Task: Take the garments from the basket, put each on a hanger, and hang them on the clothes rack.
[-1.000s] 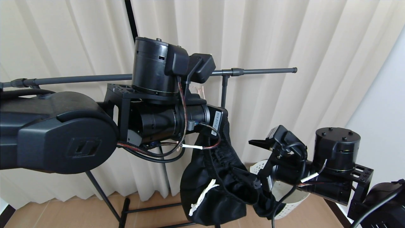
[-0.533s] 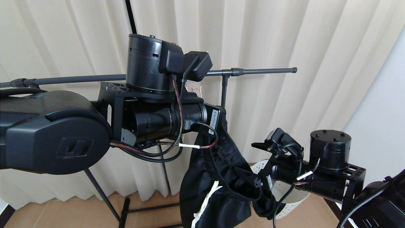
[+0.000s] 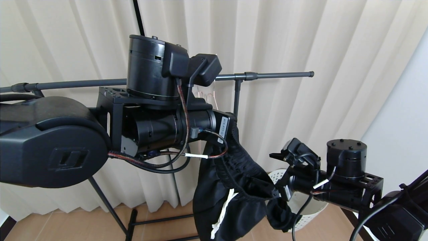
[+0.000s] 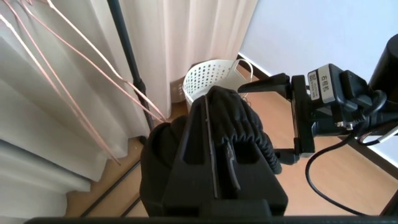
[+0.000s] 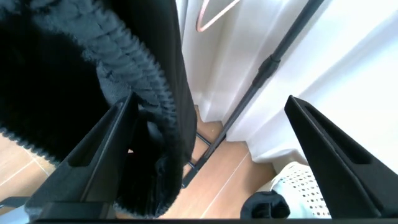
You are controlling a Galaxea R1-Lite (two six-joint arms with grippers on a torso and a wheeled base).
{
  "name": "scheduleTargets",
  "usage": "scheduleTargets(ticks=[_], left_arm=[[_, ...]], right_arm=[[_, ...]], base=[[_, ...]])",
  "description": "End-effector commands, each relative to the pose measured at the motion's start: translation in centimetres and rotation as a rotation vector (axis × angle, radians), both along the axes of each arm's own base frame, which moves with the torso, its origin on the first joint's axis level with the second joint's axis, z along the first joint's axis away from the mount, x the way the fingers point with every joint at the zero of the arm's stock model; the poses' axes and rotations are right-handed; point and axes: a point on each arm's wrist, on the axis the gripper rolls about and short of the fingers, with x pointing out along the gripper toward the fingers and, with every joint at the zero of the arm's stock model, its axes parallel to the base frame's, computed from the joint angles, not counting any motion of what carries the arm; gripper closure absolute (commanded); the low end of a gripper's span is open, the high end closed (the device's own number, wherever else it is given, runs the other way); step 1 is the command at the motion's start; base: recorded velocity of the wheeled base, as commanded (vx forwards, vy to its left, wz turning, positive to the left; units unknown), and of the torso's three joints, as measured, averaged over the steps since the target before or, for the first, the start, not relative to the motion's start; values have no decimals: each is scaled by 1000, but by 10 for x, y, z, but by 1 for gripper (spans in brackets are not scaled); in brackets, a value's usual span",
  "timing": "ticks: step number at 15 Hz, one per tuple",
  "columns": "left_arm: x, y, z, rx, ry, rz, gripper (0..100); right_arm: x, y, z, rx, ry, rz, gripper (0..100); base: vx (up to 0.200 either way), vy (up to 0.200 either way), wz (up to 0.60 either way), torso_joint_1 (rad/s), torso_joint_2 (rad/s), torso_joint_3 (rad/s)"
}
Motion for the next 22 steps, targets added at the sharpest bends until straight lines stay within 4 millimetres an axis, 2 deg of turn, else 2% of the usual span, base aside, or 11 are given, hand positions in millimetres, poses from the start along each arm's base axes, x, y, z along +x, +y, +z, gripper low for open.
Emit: scheduleTargets(ticks=[1,5,6,12,16,19,20,22], left_arm=[[-1,0,0,0,0,-2,100],[-5,-4,-1,0,4,-26,100],[-5,-5,-1,-1,8,-38,100],[-6,-3,-1,-6,13,-56,100],[-4,10,-7,5,33,-25,100],[6,38,-36,38,126,-26,100],[6,41,-40,43,140,-27,100],[8,51,-55,53,202,-44,100]], right_arm=[[1,0,-1,0,3,3,0],[-1,1,-2,21,19,64,0],[-2,1,-2,26,23,78,100],[0,1,-6,25,38,84,100],[10,-21,11,51,-22,5,100],[12,-37,30,72,-86,-51,100],[11,-39,32,73,-92,-55,100],[9,-47,48,88,-145,-78,100]], base=[[0,0,0,0,0,0],[0,0,0,0,0,0],[0,0,0,0,0,0],[0,0,0,0,0,0],[0,0,0,0,0,0],[0,0,0,0,0,0],[0,0,0,0,0,0],[0,0,0,0,0,0]])
